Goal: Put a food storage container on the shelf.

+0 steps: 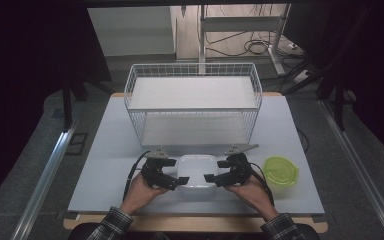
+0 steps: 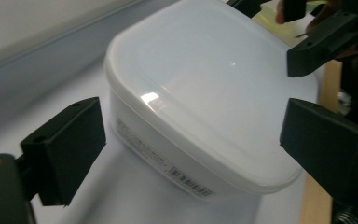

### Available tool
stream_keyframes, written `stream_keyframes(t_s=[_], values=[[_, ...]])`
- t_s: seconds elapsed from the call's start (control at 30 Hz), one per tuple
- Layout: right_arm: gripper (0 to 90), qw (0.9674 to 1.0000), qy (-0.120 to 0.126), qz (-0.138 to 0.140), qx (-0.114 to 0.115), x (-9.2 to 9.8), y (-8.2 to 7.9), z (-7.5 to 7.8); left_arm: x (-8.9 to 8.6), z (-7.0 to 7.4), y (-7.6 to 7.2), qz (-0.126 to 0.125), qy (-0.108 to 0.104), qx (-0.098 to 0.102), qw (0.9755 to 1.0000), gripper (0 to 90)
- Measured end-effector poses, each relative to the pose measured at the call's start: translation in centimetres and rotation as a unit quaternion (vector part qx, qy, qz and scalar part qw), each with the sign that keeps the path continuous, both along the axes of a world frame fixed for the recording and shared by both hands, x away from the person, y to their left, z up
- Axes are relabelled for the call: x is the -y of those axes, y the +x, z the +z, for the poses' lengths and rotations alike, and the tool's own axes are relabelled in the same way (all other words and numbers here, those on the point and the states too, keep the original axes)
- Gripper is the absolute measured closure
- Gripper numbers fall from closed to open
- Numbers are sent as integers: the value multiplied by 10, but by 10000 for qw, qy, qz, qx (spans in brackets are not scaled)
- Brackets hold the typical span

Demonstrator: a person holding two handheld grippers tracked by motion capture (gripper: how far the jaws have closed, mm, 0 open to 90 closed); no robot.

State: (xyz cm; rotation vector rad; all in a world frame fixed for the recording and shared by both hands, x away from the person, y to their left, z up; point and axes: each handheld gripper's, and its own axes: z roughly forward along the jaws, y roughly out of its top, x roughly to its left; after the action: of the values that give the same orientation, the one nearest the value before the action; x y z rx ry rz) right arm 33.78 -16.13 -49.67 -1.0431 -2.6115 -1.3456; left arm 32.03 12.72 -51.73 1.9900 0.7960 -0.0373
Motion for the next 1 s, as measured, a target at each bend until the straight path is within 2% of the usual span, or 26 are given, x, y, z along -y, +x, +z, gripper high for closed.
stream_keyframes(t_s=[0.03, 0.13, 0.17, 0.3, 0.43, 0.47, 0.5, 0.53, 0.63, 0.77, 0.87, 0.9, 0.93, 1.0], values=[[202, 10000, -3, -13, -70, 0, 0, 0, 1, -1, 0, -79, -71, -101, 9999, 86], [241, 9998, -30, 11, -218, 0, -2, 2, 3, -1, -1, -83, 20, -239, 9997, 67], [248, 9997, -64, 11, -235, -1, -4, 3, 4, 0, -3, -79, 64, -219, 9997, 63], [316, 9996, -258, -5, -96, -2, -14, 10, 6, 6, -12, 45, 269, -189, 9994, 77], [426, 9996, -274, -120, -7, 1, -24, 15, 1, 8, -20, 156, 215, -287, 9992, 177], [467, 9996, -249, -126, -12, 3, -26, 16, 0, 8, -22, 211, 218, -276, 9992, 177], [536, 9996, -187, -201, -54, 6, -29, 19, -1, 9, -24, 256, 218, -269, 9991, 214], [536, 9996, -187, -201, -54, 6, -29, 19, -1, 11, -26, 296, 225, -310, 9988, 214], [576, 9995, -182, -244, -88, 8, -35, 20, -4, 10, -32, 389, 106, -462, 9981, 292], [639, 9994, -90, -264, -216, 12, -38, 20, -7, 13, -41, 473, 100, -486, 9976, 367], [664, 9991, -71, -311, -291, 14, -38, 19, -9, 13, -44, 568, -37, -589, 9966, 419], [662, 9990, -61, -340, -298, 14, -39, 19, -12, 13, -46, 622, -135, -570, 9963, 499], [662, 9988, -63, -384, -298, 15, -39, 19, -13, 13, -47, 639, -142, -568, 9962, 560], [672, 9983, 56, -404, -418, 17, -38, 19, -12, 13, -48, 665, -152, -577, 9960, 564]])
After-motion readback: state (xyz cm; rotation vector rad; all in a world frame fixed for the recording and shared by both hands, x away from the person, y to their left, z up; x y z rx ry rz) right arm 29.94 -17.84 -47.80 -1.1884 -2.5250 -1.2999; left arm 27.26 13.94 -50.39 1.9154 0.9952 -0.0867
